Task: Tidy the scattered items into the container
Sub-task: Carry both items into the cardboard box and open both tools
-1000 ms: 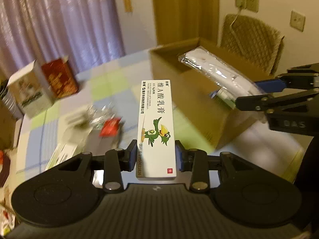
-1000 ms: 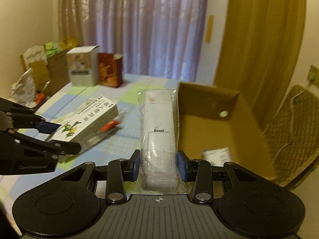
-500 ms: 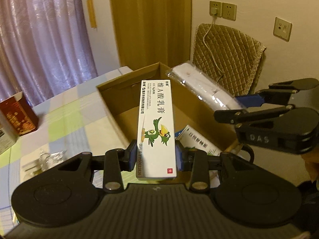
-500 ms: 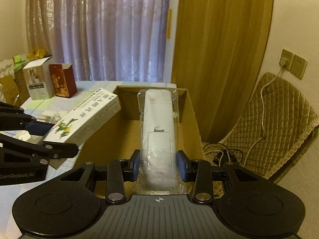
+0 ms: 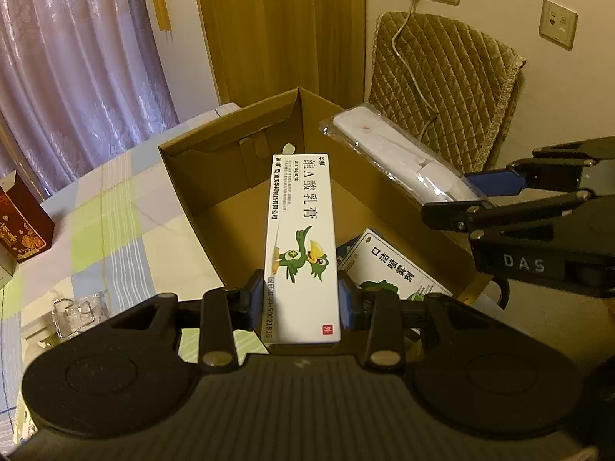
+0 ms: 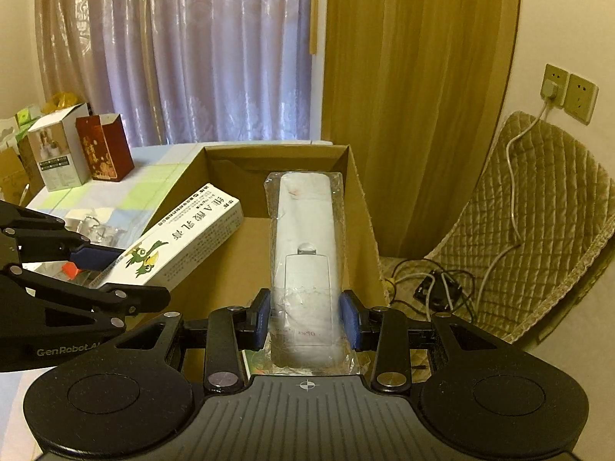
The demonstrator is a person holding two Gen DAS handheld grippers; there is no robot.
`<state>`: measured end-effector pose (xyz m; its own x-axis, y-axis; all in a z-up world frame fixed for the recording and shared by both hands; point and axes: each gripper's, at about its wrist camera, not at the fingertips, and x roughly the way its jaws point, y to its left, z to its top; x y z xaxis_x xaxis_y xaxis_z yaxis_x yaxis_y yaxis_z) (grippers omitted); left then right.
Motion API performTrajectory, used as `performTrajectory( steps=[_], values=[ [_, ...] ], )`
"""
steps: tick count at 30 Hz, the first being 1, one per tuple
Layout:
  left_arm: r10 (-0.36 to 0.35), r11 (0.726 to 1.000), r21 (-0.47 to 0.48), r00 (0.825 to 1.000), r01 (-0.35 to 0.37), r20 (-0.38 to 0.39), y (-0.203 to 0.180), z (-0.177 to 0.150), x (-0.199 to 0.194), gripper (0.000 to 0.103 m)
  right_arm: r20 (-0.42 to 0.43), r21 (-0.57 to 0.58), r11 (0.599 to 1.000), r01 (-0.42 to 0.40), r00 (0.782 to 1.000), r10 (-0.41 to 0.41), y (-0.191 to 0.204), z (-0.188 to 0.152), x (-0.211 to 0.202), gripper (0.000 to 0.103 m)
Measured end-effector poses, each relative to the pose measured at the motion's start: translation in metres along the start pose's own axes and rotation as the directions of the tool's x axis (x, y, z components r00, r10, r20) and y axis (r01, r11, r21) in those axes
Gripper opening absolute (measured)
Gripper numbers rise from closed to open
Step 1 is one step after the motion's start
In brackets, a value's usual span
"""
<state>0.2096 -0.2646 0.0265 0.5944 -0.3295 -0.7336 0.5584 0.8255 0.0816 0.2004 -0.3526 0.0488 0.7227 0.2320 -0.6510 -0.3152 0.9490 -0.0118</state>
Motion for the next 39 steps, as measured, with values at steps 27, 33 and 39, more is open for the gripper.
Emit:
performTrajectory(
  steps=[27,33,39],
  values=[
    [0.038,0.999,-0.022,0.998,-0.037,0.048,0.018,-0.007,-0.027,0.034,-0.015,-0.019,0.999,-0.035,0.999,0.034,0.011,0.005,0.009,0.041],
    [0.059,0.997,-0.043,0.997,-0.057,0.057,0.027,-0.008,-0.032,0.038,-0.029,-0.024,0.998,-0.06,0.998,0.059,0.019,0.008,0.018,0.041],
    [0.081,0.994,-0.076,0.995,-0.076,0.06,0.042,-0.011,-0.039,0.038,-0.039,0.018,0.995,-0.101,0.994,0.101,0.021,0.011,0.024,0.041]
  ],
)
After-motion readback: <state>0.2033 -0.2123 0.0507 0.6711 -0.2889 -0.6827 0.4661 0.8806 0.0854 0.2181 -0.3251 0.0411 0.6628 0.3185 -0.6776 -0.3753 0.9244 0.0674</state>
